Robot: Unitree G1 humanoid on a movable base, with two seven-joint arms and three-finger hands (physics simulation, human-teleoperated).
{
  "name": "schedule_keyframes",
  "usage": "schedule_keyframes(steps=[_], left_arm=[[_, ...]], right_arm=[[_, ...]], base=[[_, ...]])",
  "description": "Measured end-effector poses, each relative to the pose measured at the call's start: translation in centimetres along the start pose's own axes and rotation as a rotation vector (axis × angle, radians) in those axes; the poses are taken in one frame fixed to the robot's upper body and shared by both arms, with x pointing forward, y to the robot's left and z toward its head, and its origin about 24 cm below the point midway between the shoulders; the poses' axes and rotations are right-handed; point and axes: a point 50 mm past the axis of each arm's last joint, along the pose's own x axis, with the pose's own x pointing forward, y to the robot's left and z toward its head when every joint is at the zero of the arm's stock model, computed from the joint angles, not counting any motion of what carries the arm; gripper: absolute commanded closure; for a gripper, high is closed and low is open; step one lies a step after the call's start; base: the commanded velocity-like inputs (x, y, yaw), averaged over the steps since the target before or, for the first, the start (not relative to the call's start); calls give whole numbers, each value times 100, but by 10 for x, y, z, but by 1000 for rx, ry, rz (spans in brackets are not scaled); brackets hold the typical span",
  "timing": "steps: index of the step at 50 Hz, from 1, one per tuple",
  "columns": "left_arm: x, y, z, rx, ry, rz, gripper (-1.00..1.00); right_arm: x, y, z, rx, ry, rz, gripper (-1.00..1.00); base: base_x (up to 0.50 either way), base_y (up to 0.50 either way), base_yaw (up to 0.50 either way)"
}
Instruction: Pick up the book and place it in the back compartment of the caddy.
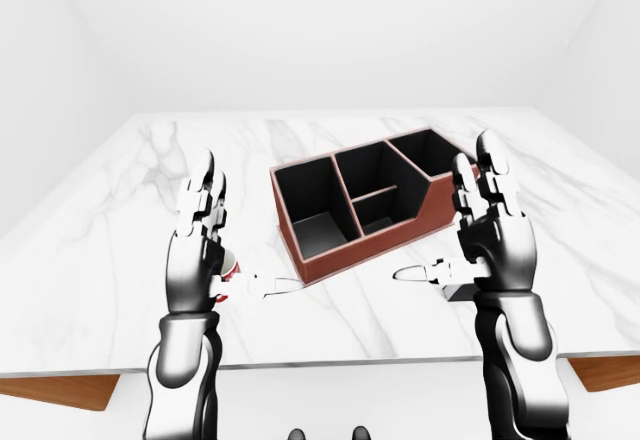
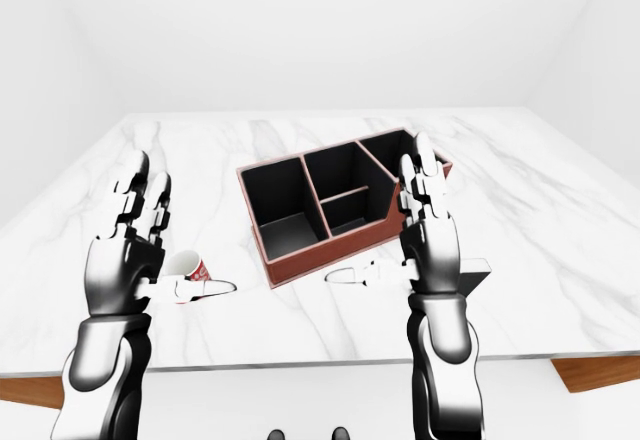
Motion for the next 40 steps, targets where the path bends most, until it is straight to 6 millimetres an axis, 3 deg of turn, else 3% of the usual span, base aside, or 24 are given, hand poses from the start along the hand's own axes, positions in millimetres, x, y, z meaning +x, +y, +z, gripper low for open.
schedule_keyframes(steps=[8, 14, 40], left_arm=[[1, 0, 2, 2, -9, -6, -95], [1, 1, 4, 4, -18, -8, -95], [8, 11, 16, 61, -85, -34, -95]], right_arm=[[-1, 1, 3, 1, -11, 8, -100], [-2, 1, 4, 5, -16, 8, -100], [7, -1, 12, -55, -63, 1, -100]], base=[[2, 0, 0], [43, -6, 0], [0, 0, 0]])
